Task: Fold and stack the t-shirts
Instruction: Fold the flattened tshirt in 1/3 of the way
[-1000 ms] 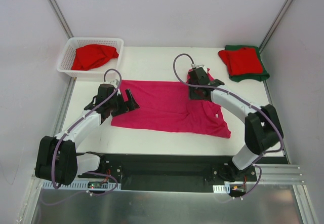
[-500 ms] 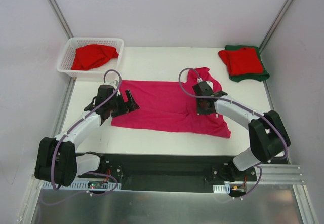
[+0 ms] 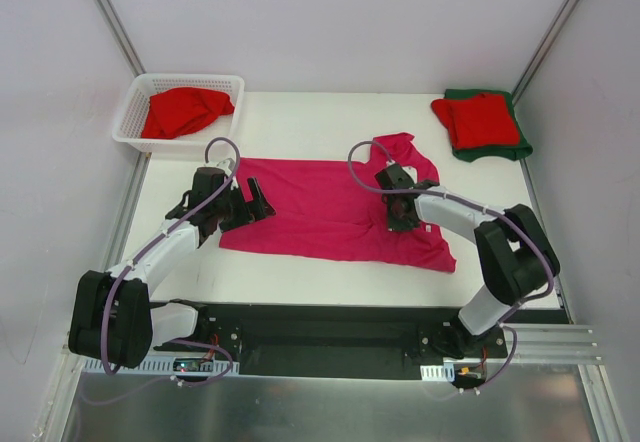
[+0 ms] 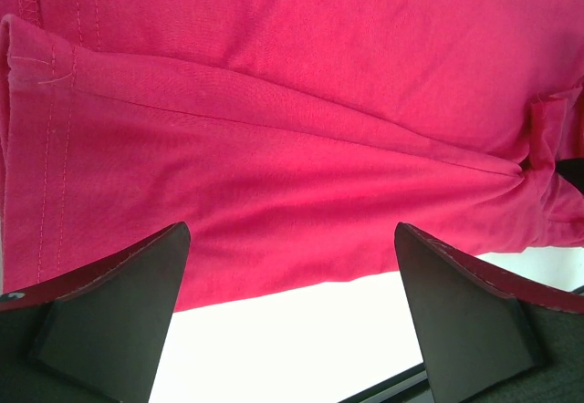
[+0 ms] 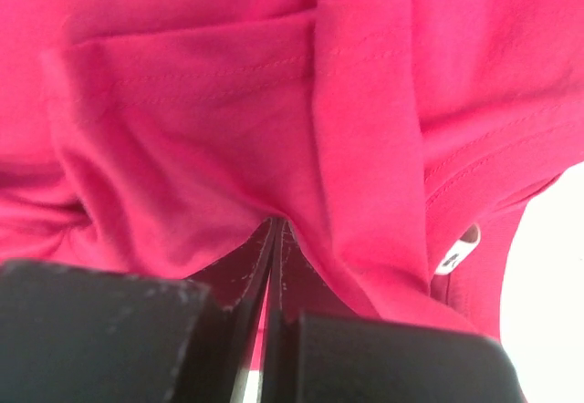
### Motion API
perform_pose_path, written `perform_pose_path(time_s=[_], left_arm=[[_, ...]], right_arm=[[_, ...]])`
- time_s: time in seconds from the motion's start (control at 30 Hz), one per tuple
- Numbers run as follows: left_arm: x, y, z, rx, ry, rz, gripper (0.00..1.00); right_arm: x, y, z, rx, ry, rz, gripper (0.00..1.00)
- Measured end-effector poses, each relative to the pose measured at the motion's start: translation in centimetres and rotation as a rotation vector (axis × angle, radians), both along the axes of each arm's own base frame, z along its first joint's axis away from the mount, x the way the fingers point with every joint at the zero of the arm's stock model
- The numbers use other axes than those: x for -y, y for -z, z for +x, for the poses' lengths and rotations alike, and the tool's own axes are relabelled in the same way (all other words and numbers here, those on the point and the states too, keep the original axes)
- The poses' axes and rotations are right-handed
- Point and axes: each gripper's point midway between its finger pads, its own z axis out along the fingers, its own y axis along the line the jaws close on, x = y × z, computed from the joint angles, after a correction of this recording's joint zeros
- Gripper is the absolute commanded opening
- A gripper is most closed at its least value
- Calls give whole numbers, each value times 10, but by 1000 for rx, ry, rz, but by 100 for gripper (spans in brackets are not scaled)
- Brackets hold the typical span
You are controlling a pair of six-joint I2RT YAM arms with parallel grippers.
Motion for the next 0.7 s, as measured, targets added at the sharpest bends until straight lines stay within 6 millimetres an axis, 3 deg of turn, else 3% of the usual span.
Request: perform_pose_path(time_s=[0.2,0.7], left_arm=[[0,0,0,0,0,0,96],[0,0,0,0,0,1,96]], right_arm=[[4,3,10,7,10,-53,1],[6,-13,33,54,8,-107,1]])
